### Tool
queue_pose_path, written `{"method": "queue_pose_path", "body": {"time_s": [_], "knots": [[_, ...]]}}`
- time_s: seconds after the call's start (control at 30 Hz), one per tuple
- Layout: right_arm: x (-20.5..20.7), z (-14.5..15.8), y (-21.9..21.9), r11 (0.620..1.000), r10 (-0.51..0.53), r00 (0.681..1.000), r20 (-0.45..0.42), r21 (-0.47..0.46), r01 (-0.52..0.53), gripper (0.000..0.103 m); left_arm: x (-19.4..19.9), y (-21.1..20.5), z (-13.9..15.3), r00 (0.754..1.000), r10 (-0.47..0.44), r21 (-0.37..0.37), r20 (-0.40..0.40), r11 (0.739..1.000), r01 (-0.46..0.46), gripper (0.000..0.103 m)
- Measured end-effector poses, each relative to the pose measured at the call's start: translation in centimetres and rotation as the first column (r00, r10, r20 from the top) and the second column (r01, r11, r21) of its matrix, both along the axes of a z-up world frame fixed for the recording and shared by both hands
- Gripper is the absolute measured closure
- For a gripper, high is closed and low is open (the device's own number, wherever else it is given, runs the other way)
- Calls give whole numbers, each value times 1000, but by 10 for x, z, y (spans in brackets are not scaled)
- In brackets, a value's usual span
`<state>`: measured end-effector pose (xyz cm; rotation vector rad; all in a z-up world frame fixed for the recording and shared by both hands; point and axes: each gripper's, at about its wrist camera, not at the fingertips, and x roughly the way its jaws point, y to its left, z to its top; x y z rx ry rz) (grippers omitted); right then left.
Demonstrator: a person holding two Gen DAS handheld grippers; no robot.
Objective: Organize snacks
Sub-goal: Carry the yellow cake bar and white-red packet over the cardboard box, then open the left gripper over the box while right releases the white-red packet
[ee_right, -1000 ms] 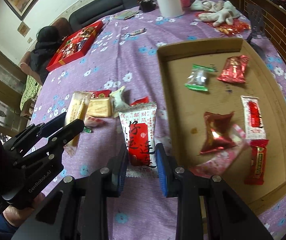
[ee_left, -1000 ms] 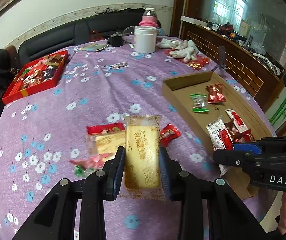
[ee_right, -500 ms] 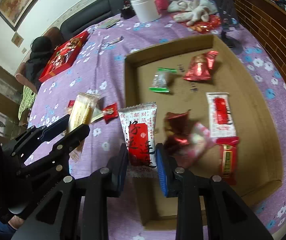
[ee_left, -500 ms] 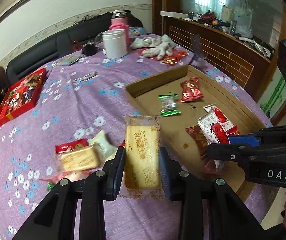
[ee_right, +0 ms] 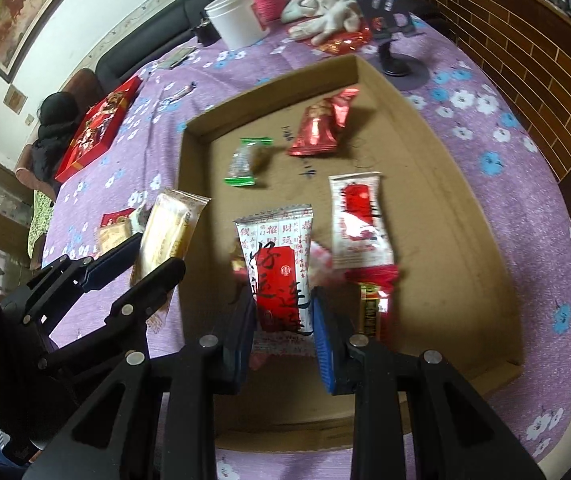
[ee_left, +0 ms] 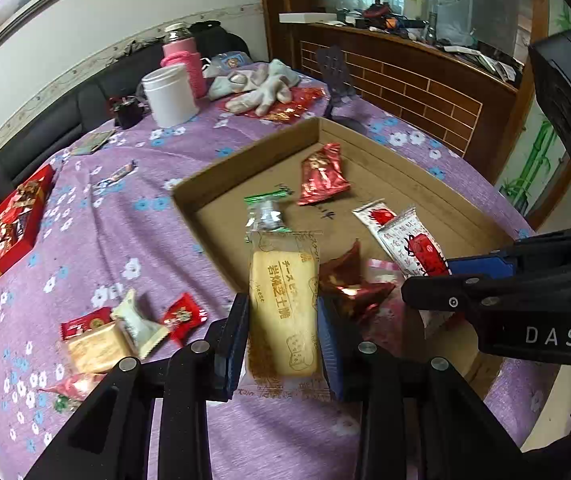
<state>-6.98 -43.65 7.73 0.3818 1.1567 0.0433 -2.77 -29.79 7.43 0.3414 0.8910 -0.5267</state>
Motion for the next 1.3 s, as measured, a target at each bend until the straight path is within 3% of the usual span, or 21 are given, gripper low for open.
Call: {"method": "queue_pose_path", "body": {"time_s": [0.67, 1.0, 1.07, 1.13, 1.3], "knots": [[-7, -23, -44, 998, -64, 995, -80, -19, 63, 76, -14, -50, -24, 989, -123, -11, -77, 992, 123, 68], [-13, -18, -48, 997, -69, 995, -66, -26, 68, 75, -19, -55, -23, 987, -138, -4, -80, 990, 138, 68], [-14, -16, -48, 997, -73, 996, -59, -31, 71, 74, -20, -55, -22, 988, -138, 1, -73, 990, 139, 61], [-14, -13, -47, 997, -76, 996, -52, -36, 74, 73, -22, -54, -20, 989, -135, 2, -61, 991, 136, 47], [-18, -7, -48, 995, -96, 995, -36, -46, 94, 72, -23, -50, -13, 991, -132, -2, -35, 991, 132, 44]]}}
